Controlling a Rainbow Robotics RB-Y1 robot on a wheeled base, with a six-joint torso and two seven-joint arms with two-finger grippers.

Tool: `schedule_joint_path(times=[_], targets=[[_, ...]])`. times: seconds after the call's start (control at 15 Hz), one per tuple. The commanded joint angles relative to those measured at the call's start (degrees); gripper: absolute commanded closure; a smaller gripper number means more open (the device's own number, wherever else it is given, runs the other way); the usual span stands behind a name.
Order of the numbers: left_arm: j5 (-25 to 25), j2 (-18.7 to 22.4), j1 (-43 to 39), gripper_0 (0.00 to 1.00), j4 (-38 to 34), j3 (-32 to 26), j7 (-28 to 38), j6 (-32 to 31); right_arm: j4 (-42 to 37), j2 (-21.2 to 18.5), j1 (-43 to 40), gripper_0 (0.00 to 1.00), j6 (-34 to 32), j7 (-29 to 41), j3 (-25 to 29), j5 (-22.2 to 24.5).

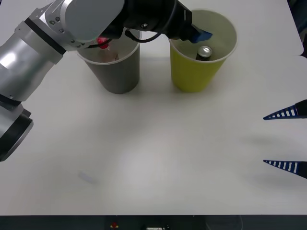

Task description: Put the can into the green bin and the plastic bottle into the gray bin

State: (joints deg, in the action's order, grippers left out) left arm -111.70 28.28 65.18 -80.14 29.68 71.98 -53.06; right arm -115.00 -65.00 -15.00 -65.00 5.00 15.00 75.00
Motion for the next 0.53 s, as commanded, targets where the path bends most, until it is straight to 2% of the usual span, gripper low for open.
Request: schedule_joint_path(times=[0.07, 0.27, 0.53], targets=[[10.1, 4.6, -4.4, 0.0, -1.9, -0.2, -8.9, 2.7, 0.0, 0.0, 0.0, 0.0, 0.0, 0.0, 0.0, 0.0], [12.1, 10.0, -10.4, 0.0, -9.9, -0.8, -10.5, 4.3, 0.0, 0.0, 0.0, 0.0, 0.0, 0.0, 0.0, 0.0], [13.7, 15.9, -19.1, 0.0, -20.3, -4.9, -11.9, 4.4, 0.0, 0.0, 0.0, 0.0, 0.0, 0.0, 0.0, 0.0]])
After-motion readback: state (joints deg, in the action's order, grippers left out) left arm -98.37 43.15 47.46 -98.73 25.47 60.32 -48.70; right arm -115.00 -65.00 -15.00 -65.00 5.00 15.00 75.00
